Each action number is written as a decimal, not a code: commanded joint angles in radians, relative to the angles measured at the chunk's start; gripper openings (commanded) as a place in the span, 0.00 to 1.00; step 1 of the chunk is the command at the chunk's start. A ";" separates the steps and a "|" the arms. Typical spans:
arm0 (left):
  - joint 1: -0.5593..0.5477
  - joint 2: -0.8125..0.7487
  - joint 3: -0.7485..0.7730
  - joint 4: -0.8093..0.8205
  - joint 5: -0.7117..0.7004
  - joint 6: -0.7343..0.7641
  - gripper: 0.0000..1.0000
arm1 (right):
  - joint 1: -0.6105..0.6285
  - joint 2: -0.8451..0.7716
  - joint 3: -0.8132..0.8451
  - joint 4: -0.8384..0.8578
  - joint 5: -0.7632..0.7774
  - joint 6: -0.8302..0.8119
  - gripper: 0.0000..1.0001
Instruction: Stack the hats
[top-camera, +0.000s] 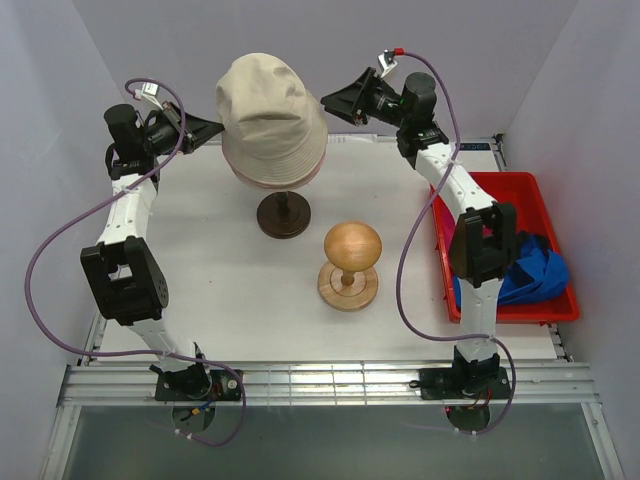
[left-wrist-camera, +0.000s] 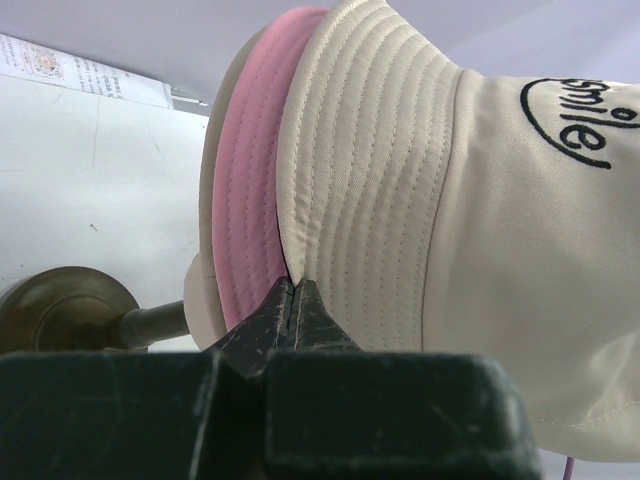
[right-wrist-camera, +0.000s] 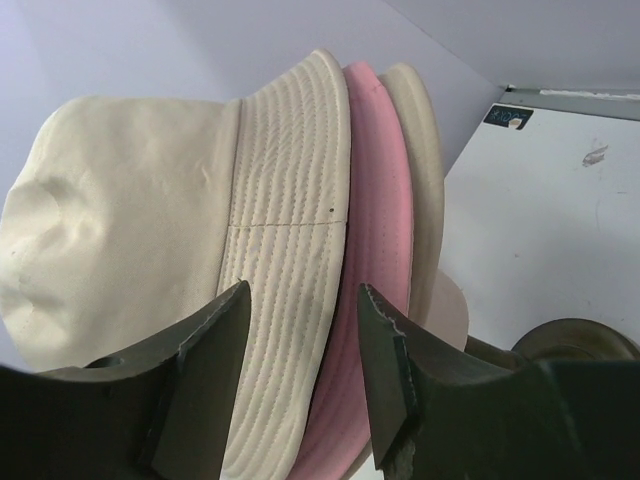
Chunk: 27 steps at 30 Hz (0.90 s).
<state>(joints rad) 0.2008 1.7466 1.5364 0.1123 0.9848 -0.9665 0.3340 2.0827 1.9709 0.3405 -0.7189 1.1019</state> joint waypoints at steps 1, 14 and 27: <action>0.006 -0.009 0.045 0.026 0.006 -0.008 0.00 | 0.019 0.031 0.065 0.035 -0.019 0.024 0.52; 0.005 -0.010 0.044 0.027 0.008 -0.009 0.00 | 0.037 0.079 0.118 0.081 -0.016 0.085 0.50; 0.006 -0.004 0.044 0.030 -0.001 -0.008 0.00 | 0.045 0.076 0.010 0.212 -0.016 0.182 0.20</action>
<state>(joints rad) 0.2016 1.7466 1.5364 0.1131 0.9844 -0.9703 0.3672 2.1578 1.9903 0.4496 -0.7166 1.2495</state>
